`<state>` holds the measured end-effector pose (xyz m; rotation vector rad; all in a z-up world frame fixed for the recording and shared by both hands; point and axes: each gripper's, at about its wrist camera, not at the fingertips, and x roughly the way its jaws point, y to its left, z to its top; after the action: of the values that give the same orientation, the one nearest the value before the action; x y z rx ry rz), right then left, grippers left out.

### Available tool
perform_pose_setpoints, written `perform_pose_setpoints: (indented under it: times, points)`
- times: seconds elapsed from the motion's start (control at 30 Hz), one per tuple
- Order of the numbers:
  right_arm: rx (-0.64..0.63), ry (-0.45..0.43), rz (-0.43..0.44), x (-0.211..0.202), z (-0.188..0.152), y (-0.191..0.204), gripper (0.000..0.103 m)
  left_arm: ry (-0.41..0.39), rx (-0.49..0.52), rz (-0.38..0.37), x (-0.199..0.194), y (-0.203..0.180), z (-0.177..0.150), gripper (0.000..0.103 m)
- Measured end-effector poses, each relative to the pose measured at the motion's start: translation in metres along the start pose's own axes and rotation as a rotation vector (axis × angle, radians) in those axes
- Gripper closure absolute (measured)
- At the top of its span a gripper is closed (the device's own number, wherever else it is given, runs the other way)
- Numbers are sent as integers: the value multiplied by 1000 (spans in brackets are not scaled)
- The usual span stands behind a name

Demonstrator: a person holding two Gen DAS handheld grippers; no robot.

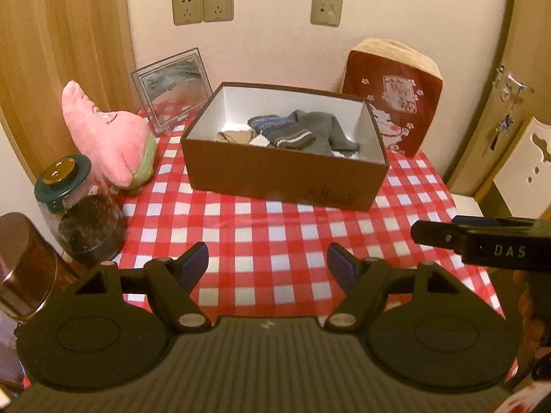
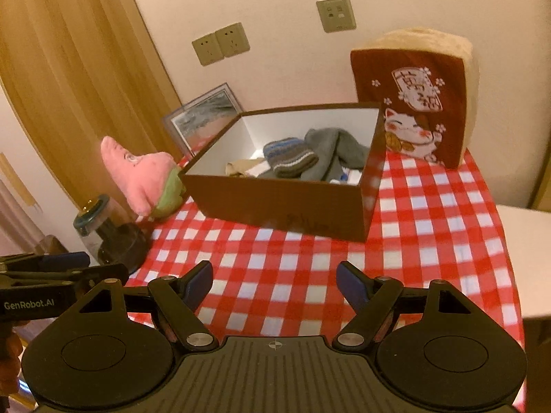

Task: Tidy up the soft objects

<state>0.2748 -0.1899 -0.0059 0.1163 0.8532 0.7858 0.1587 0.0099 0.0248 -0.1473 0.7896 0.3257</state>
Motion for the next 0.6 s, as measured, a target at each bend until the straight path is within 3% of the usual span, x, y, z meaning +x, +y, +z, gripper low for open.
perform_pose_setpoints:
  times: [0.6]
  points:
    - [22,14,-110,-40,-67,74,25,24,93,-68,-44,38,-55,29]
